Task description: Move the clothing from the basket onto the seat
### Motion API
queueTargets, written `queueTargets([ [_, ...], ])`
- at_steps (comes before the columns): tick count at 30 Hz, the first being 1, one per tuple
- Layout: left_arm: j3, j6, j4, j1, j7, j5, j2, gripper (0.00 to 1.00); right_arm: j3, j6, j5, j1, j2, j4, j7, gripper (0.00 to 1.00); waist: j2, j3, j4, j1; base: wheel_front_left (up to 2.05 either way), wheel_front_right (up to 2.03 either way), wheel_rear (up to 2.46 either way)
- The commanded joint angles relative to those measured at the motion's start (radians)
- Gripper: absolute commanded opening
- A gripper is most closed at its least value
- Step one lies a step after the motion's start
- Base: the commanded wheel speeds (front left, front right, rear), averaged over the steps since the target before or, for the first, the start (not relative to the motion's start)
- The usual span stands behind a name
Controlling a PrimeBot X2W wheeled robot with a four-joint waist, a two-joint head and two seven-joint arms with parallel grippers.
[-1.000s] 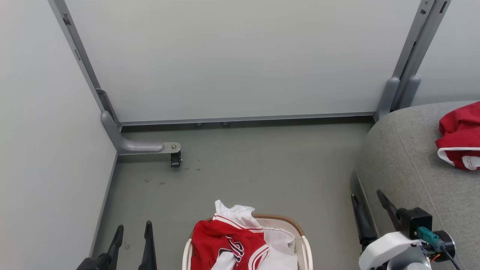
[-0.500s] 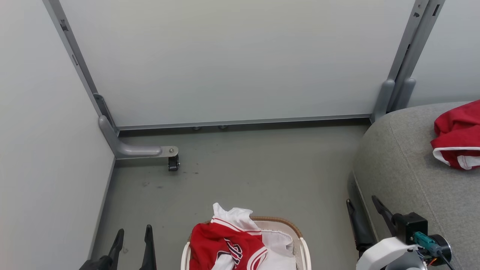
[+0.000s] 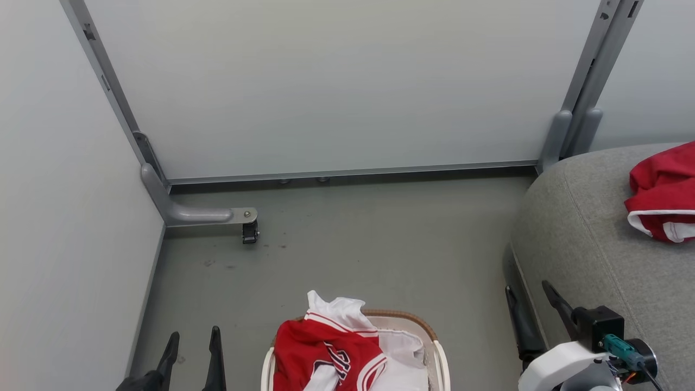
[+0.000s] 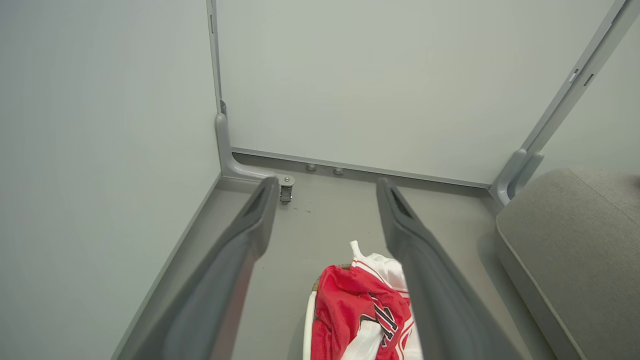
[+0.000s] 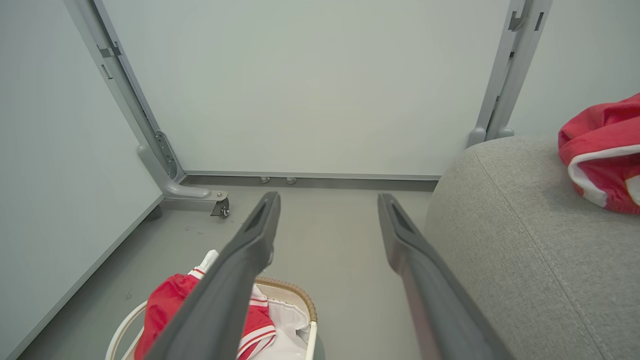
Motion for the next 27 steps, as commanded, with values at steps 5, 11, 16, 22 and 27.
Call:
queueTargets([
  [5, -0.011, -0.008, -0.001, -0.011, 0.0, 0.022, 0.0, 1.0, -0.014, -0.001, 0.008, -0.004, -0.004, -0.017, -0.002, 1.0, 0.0, 0.011, -0.004, 0.0001, 0.0, 0.0, 0.0],
  [11, -0.07, -0.024, 0.03, -0.09, 0.003, 0.052, -0.002, 1.0, -0.042, -0.001, -0.016, -0.027, -0.004, -0.042, -0.002, 1.0, 0.0, 0.041, -0.009, 0.0001, 0.0, 0.0, 0.0],
  [16, -0.137, -0.035, 0.087, -0.191, 0.018, 0.053, -0.009, 1.0, -0.065, -0.001, -0.04, -0.053, -0.004, -0.071, -0.002, 1.0, 0.0, 0.094, -0.027, 0.0001, 0.0, 0.0, 0.0],
  [22, -0.228, -0.045, 0.195, -0.343, 0.049, 0.044, -0.017, 1.0, -0.063, -0.001, -0.059, -0.118, -0.004, -0.119, -0.002, 1.0, 0.0, 0.237, -0.071, 0.0001, 0.0, 0.0, 0.0],
  [27, -0.308, -0.048, 0.309, -0.464, 0.085, 0.031, -0.023, 1.0, -0.052, -0.001, -0.067, -0.178, -0.004, -0.152, -0.002, 1.0, 0.0, 0.359, -0.114, 0.0001, 0.0, 0.0, 0.0],
])
